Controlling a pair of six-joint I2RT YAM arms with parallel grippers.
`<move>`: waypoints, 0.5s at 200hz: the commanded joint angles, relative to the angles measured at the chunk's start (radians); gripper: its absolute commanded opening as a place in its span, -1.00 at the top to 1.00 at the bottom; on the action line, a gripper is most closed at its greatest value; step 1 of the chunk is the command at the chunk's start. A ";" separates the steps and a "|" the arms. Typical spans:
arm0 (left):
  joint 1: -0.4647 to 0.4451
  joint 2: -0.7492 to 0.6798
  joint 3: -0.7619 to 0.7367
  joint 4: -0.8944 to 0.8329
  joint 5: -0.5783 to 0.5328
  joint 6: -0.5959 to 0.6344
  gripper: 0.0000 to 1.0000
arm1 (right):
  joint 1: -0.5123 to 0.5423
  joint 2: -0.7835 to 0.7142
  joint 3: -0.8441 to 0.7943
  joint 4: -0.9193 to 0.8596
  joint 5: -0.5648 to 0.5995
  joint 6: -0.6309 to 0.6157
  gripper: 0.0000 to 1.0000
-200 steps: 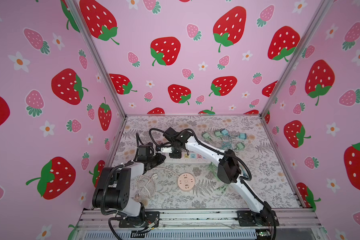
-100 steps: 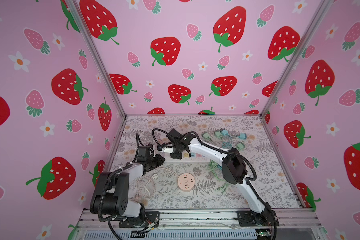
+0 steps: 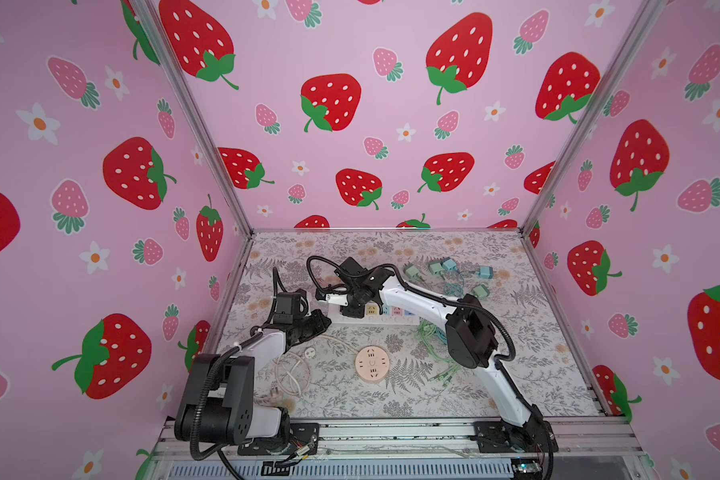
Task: Insert the plug
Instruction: 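Push the pink charger down into the teal socket with the right gripper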
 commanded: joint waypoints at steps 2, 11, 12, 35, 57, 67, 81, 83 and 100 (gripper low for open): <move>-0.003 -0.028 0.022 -0.051 0.010 -0.014 0.67 | -0.009 0.074 0.005 -0.048 -0.004 -0.014 0.64; -0.003 -0.035 0.024 -0.058 0.008 -0.017 0.67 | -0.011 0.060 0.006 -0.046 -0.013 -0.017 0.60; -0.003 -0.035 0.025 -0.059 0.008 -0.017 0.67 | -0.011 0.059 0.006 -0.046 -0.014 -0.016 0.60; -0.003 -0.049 0.026 -0.070 0.002 -0.020 0.67 | -0.016 0.020 0.008 -0.042 -0.049 -0.014 0.42; -0.003 -0.062 0.031 -0.087 -0.003 -0.022 0.67 | -0.023 -0.011 0.006 -0.041 -0.071 -0.002 0.21; -0.003 -0.069 0.035 -0.096 -0.004 -0.024 0.67 | -0.026 -0.021 0.005 -0.045 -0.082 0.003 0.14; -0.003 -0.080 0.038 -0.108 -0.007 -0.025 0.67 | -0.032 -0.041 -0.003 -0.049 -0.095 0.013 0.04; -0.003 -0.082 0.039 -0.110 -0.006 -0.026 0.66 | -0.033 -0.042 -0.003 -0.051 -0.099 0.014 0.03; -0.003 -0.098 0.044 -0.122 -0.012 -0.026 0.67 | -0.042 -0.067 -0.011 -0.070 -0.148 0.025 -0.02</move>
